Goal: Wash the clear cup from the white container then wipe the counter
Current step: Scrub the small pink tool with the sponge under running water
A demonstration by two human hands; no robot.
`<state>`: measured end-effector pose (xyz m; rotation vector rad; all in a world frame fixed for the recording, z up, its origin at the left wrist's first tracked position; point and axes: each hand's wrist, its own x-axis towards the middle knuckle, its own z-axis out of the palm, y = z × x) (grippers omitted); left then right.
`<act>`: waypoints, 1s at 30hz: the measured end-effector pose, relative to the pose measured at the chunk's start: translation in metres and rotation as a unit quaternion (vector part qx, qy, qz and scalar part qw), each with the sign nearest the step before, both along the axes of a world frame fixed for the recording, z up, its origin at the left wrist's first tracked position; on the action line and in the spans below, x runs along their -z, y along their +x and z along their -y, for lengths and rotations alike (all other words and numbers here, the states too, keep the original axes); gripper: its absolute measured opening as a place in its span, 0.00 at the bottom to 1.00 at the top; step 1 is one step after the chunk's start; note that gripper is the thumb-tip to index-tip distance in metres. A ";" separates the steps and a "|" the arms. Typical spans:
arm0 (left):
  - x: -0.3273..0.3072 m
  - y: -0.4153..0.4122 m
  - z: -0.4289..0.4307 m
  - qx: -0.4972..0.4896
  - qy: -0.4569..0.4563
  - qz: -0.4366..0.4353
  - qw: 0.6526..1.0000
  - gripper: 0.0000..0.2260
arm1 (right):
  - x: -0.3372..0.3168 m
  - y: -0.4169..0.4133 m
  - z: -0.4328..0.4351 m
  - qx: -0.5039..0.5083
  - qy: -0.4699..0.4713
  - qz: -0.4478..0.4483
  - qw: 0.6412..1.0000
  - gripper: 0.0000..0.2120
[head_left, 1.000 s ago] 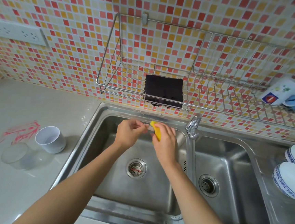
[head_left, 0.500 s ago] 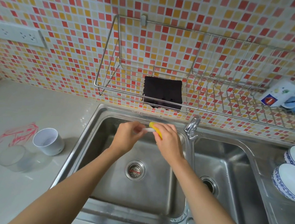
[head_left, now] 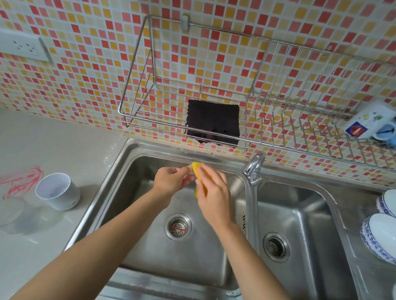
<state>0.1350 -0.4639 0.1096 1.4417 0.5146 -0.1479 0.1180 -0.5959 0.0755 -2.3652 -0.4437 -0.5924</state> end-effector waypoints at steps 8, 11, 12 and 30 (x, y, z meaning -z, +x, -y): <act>0.005 0.002 0.002 0.009 0.014 -0.030 0.999 0.12 | 0.011 -0.002 0.004 -0.008 -0.012 0.015 1.000 0.18; 0.006 0.002 0.006 0.014 0.017 -0.038 0.999 0.12 | 0.018 0.002 0.014 0.076 0.041 -0.018 0.996 0.19; 0.005 0.002 0.008 0.015 0.020 -0.038 0.999 0.12 | 0.020 0.001 0.016 0.088 0.049 -0.025 0.995 0.19; 0.023 0.021 0.083 0.231 0.328 0.119 0.908 0.04 | 0.046 0.041 0.135 0.243 0.111 -0.354 0.896 0.35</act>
